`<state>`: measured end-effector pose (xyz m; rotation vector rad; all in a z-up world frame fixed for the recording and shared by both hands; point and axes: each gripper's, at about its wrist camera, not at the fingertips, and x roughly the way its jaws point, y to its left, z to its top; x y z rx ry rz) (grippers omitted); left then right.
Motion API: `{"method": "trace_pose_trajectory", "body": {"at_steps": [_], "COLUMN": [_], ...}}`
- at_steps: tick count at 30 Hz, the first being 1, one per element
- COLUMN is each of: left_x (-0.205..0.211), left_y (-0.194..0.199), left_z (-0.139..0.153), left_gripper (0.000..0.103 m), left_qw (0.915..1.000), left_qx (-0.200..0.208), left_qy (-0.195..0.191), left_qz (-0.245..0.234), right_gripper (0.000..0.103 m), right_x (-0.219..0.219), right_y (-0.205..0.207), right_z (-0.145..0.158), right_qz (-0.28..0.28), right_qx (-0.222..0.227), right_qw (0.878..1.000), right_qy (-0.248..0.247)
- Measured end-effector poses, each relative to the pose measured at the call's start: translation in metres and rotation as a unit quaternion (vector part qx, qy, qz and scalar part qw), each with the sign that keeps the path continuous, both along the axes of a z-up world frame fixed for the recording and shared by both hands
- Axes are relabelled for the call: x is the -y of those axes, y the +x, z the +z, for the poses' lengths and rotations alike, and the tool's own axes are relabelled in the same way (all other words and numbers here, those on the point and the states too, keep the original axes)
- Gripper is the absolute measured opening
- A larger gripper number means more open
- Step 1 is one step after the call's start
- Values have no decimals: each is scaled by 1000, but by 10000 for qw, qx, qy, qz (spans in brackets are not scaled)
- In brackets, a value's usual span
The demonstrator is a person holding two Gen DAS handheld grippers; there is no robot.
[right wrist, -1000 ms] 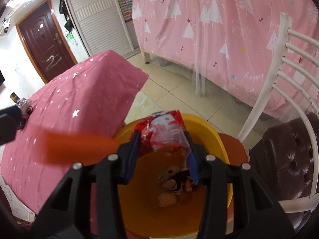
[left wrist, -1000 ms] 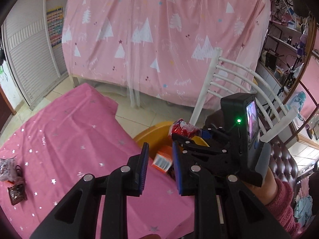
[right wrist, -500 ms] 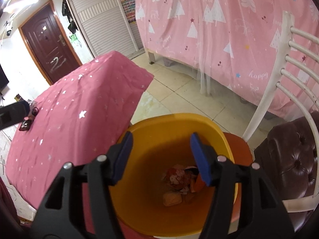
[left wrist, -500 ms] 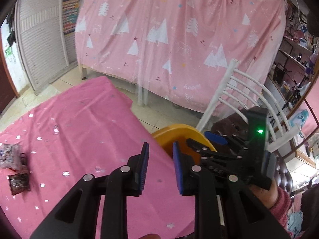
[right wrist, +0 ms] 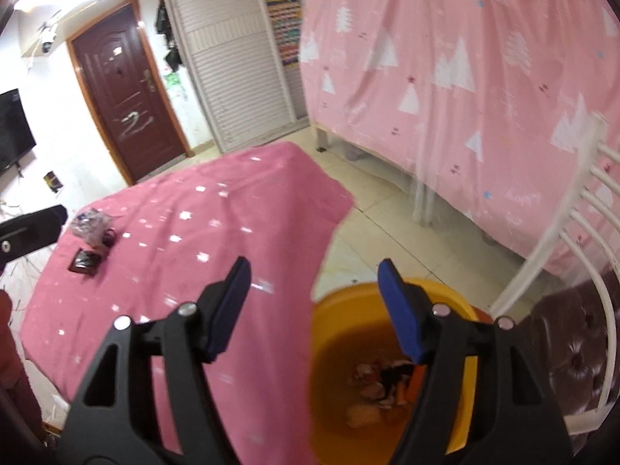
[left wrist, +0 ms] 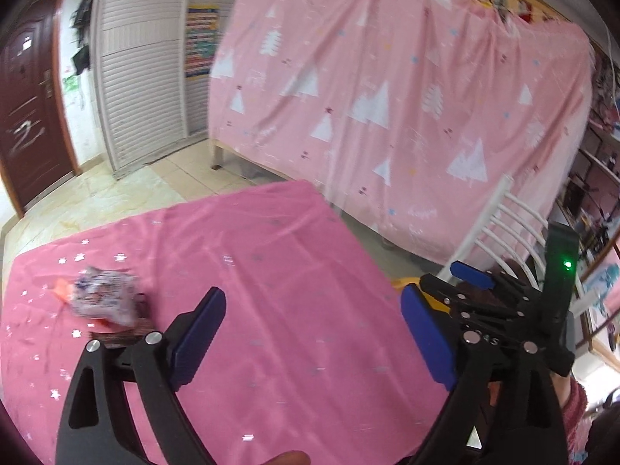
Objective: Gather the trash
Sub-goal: 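Move both tools back over the table items, then grasp the second orange box with the left tool while the right tool grasps the white printed snack bag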
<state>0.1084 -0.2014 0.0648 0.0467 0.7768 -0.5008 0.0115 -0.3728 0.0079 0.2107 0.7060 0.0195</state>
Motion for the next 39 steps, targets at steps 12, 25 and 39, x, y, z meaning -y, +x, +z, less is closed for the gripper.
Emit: {"method": "trace_pose_trajectory", "body": {"at_steps": [12, 25, 39], "left_x": [-107, -183, -221], "left_y": [31, 66, 126], "left_z": [5, -1, -37], "left_gripper": [89, 91, 91], "left_qw": [9948, 9864, 9716], "left_qx": [125, 12, -595], "left_qy": [87, 88, 362], "left_qz": [1005, 1639, 2261], "right_gripper": [69, 69, 69], "right_x": [-104, -183, -256], "right_y": [37, 60, 87], "right_z": [23, 22, 18], "right_qz": [991, 1732, 2507], "right_qx": [134, 3, -39], "right_qw": [9947, 9841, 9667], "right_qy": [-222, -397, -518]}}
